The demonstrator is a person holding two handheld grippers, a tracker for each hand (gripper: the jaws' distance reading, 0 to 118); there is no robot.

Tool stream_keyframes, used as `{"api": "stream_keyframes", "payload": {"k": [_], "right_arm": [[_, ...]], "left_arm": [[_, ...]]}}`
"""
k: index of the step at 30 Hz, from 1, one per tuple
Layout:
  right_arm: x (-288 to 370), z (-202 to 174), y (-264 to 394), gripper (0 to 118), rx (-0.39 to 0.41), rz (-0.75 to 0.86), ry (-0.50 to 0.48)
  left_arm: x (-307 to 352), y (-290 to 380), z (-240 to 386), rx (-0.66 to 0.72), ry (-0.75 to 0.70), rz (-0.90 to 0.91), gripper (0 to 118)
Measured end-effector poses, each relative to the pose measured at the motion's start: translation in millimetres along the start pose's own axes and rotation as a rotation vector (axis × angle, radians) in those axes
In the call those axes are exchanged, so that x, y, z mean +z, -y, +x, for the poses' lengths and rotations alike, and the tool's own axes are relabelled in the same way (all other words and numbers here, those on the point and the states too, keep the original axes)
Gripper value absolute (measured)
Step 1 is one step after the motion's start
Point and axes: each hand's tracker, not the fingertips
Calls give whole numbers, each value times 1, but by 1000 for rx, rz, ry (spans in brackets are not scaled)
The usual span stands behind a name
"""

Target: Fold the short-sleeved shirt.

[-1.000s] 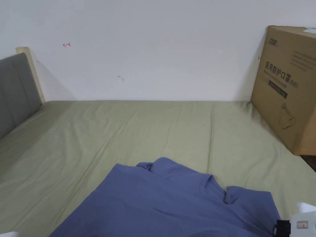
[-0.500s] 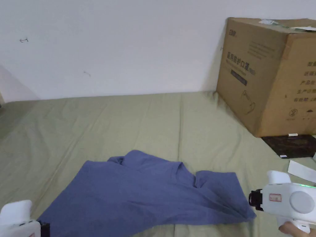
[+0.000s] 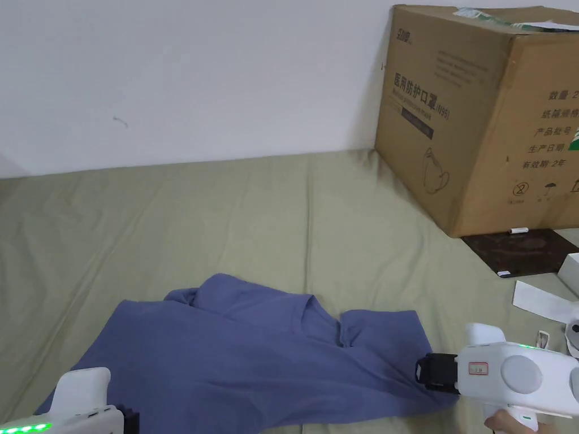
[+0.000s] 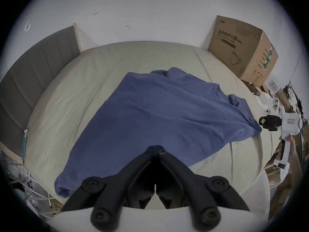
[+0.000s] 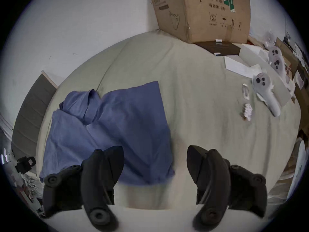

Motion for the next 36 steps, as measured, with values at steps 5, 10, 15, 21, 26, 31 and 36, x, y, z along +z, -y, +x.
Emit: {"api": "stream_keyframes", "payload": {"k": [5, 10, 15, 21, 26, 31, 36], "right_arm": [[-38, -4, 7, 68, 73, -96, 90], [-13, -8, 4, 0, 138, 22, 80], [-6, -3, 3, 0, 60, -6, 53], [25, -19, -10, 0, 111, 33, 9], [29, -35, -17, 0, 189, 49, 46], [25, -30, -18, 0, 132, 39, 27], [18, -25, -26, 0, 90, 28, 17]], "left_arm": [[-24, -10, 3, -17, 2, -28, 0], [-38, -8, 3, -21, -3, -64, 0], [-40, -5, -5, 21, -21, -75, 0], [-34, -9, -18, 28, -70, -73, 0], [-28, -16, -27, 64, -71, -58, 0], [-39, -38, -34, 58, -56, -51, 0], [-76, -86, -50, 78, -12, -48, 0]]}}
